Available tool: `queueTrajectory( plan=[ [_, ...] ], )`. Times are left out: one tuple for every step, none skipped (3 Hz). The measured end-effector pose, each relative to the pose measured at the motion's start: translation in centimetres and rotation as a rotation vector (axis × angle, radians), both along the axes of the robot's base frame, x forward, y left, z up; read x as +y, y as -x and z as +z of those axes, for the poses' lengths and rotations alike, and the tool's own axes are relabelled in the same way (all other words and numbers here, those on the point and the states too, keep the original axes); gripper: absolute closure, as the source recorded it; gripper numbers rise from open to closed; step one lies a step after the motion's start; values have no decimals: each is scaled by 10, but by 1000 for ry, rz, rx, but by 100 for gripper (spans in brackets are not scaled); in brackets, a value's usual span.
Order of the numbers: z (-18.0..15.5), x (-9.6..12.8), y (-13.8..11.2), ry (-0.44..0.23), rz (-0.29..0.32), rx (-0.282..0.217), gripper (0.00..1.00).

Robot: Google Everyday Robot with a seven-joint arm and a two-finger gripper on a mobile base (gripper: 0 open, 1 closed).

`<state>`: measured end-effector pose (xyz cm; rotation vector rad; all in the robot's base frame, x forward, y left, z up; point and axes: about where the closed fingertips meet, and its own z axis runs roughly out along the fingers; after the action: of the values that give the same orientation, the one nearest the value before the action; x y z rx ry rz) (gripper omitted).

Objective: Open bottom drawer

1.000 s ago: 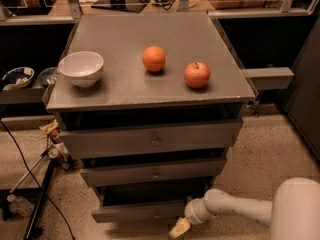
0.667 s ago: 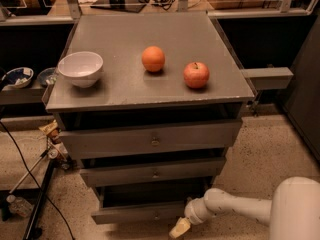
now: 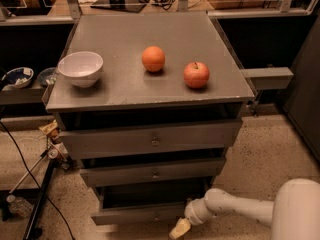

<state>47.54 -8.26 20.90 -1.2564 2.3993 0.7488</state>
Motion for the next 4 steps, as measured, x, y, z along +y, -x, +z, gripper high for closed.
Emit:
queueTrajectory(
  plan=[
    [1,-4,3,-8,-8,4,0],
    [5,-1,7,-27,-6,6,0],
    [7,3,10,-45,1,8,0],
    [7,3,10,-45,1,8,0]
  ],
)
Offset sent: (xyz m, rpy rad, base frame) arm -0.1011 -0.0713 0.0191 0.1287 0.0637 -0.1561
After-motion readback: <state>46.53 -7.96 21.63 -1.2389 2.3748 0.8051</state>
